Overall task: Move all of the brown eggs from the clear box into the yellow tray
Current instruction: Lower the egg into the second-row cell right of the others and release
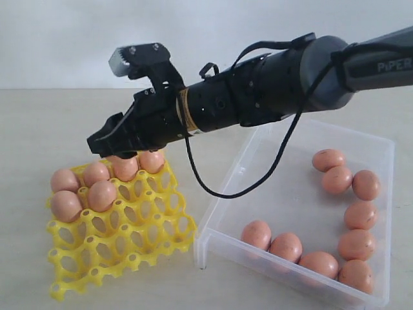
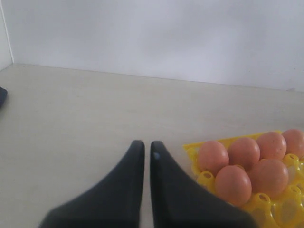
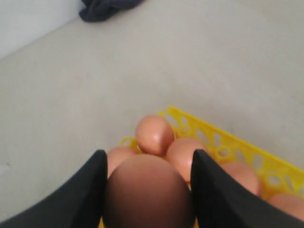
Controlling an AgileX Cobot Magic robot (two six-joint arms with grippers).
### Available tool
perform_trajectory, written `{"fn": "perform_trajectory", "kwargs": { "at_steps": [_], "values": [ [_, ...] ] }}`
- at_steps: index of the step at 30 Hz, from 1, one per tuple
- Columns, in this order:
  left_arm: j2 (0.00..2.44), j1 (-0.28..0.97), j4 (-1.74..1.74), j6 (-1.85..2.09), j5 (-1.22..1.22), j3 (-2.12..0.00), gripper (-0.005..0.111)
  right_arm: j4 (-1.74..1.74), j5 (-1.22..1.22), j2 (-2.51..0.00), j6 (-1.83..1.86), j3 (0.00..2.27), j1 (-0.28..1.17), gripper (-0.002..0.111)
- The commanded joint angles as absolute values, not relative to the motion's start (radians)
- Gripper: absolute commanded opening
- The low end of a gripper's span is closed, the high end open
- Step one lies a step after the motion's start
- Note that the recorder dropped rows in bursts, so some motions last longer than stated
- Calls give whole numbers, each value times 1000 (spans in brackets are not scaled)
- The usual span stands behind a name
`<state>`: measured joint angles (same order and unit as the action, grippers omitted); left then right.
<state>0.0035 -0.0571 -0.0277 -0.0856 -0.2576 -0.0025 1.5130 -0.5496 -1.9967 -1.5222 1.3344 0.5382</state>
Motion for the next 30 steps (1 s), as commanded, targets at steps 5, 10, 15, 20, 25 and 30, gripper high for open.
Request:
{"fn": "perform_trajectory", "kwargs": {
  "at_steps": [5, 10, 15, 20, 25, 30],
  "values": [
    [0, -60, -30, -86, -254, 0, 4, 1514, -525, -2069, -1365, 1338, 558, 0],
    [0, -60, -30, -86, -254, 0, 4, 1467, -498, -2106, -1344, 1338, 558, 0],
    [0, -60, -30, -86, -254, 0, 4, 1398, -489, -2122, -1328, 1338, 558, 0],
    [0, -60, -30, -86, -254, 0, 4, 1395, -495, -2128, -1291, 1338, 558, 5],
    [0, -60, -30, -86, -254, 0, 4, 1388, -494, -2128, -1271, 1338, 558, 35],
    [0, -60, -30, -86, -254, 0, 4, 1388, -494, -2128, -1271, 1338, 558, 41]
  ]
}}
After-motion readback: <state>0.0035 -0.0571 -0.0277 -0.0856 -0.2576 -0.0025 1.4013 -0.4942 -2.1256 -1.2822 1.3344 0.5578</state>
